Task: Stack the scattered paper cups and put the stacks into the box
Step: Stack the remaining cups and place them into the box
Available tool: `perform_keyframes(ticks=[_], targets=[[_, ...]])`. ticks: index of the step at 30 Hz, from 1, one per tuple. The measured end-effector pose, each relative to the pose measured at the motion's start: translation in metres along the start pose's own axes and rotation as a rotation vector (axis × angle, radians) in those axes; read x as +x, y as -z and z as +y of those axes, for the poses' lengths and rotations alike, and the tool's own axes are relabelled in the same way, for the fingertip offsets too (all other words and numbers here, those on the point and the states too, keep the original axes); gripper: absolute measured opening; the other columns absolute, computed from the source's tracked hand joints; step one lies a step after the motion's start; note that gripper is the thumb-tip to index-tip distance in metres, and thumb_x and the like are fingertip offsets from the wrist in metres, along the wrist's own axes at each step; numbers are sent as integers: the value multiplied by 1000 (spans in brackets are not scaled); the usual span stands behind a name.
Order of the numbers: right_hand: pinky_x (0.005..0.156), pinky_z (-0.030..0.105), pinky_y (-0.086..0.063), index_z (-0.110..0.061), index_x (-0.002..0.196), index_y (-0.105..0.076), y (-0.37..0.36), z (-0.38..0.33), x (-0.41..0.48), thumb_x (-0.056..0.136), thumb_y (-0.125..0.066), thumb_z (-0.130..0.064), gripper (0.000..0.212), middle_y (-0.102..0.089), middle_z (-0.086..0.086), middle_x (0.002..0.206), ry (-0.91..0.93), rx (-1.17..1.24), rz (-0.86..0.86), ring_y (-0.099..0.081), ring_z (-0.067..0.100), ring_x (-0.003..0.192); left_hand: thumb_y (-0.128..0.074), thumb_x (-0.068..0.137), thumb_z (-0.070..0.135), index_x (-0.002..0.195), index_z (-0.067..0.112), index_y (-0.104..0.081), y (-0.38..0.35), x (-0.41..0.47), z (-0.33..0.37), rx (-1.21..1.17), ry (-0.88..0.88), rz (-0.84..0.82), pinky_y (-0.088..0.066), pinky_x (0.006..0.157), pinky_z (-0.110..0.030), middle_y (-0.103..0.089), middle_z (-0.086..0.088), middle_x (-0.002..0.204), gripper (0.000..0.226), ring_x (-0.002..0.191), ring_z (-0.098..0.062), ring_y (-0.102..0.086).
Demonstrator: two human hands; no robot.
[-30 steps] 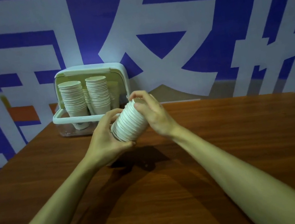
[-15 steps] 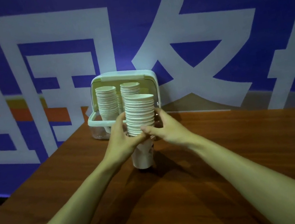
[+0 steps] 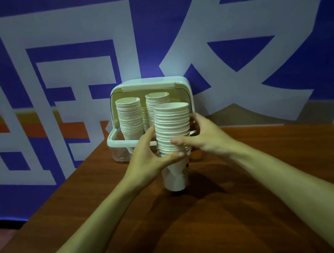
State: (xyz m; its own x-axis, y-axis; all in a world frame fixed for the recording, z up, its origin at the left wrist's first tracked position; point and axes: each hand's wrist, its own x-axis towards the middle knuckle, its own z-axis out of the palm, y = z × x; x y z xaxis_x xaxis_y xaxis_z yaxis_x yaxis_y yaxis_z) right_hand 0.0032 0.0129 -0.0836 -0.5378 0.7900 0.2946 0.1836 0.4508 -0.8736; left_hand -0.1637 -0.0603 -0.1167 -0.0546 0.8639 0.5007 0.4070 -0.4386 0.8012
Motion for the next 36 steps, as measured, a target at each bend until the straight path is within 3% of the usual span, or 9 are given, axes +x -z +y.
perform_keyframes(ticks=[3,6,10,13,17,21,26,30,36], targets=[[93,32,-53,-21,133,-49,9,-20,18,63,-84,-38,81,-62,-8,121,97,-73,72,-60,10,111,-76,76,29,142,35,-38,20,18,9,-72,11,-56,-53,88,-23,-56,10,131,77,116,-2,-56],[94,24,-50,-19,133,-50,12,-39,43,66,-85,-28,76,-61,-9,119,205,-119,153,-58,9,112,-57,84,27,142,37,-39,38,47,20,-144,-2,-61,-50,91,-22,-56,10,134,61,120,-5,-55],[96,34,-52,-16,132,-50,14,-36,75,67,-85,-29,75,-62,-1,126,229,-140,270,-58,12,115,-42,78,17,142,26,-42,39,85,24,-190,29,-15,-46,98,-31,-59,2,129,65,117,-13,-57],[98,37,-50,-13,133,-48,18,-23,85,70,-83,-25,73,-59,2,128,211,-130,328,-56,15,117,-41,88,8,139,24,-44,28,100,17,-202,32,-2,-47,94,-28,-59,1,124,54,115,-12,-56],[80,16,-46,-17,142,-33,20,3,87,78,-78,-25,78,-49,-5,128,117,-130,297,-49,9,113,-42,97,11,130,31,-50,12,107,-8,-176,61,-13,-47,97,-35,-59,0,123,40,116,-12,-55],[97,33,-48,-19,144,-28,17,31,91,79,-77,-27,82,-48,0,139,45,-203,243,-50,17,125,-46,100,21,104,40,-56,1,106,-30,-92,61,-28,-49,94,-34,-63,12,104,22,102,-6,-59],[102,36,-44,-19,139,-39,13,47,99,75,-78,-42,78,-51,3,135,-29,-397,267,-49,20,124,-58,93,35,115,20,-64,-2,113,-53,199,33,109,-51,79,-34,-69,-2,97,27,89,-16,-63],[90,25,-45,-17,134,-46,11,46,103,73,-81,-37,73,-57,2,129,11,-403,335,-55,17,118,-62,91,33,110,26,-64,0,118,-58,153,68,121,-57,79,-45,-67,3,91,21,87,-18,-66],[68,7,-40,-16,115,-47,12,48,104,72,-83,-30,58,-64,3,120,-10,-420,411,-57,8,97,-65,90,27,120,19,-62,-9,122,-65,226,93,169,-54,86,-43,-62,8,91,32,93,-15,-63]])
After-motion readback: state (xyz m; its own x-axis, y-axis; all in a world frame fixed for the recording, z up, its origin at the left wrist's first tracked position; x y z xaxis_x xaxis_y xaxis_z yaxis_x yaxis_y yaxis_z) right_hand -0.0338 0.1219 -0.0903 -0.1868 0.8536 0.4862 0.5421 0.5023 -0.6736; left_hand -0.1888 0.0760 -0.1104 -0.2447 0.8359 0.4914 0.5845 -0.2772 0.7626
